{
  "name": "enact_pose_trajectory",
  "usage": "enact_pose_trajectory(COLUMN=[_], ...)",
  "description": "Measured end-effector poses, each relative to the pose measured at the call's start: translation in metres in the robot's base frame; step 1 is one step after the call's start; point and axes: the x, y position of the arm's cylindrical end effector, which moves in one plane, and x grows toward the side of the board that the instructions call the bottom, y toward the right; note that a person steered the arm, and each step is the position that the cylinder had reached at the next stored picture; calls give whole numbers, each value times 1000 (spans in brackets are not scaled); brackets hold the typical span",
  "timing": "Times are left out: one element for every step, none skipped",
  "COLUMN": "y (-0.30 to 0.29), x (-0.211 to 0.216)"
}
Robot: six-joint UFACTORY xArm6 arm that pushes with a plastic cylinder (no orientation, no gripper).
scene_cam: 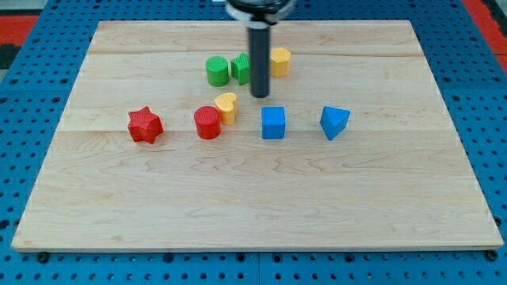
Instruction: Push the blue triangle along with the blue cube towards the center of the board
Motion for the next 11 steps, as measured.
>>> enact_pose_trajectory(y=[85, 132, 137, 125, 85, 48, 29, 64, 94, 81, 72], x=[-5, 14, 39, 55, 59, 58, 58, 61, 75, 108, 104])
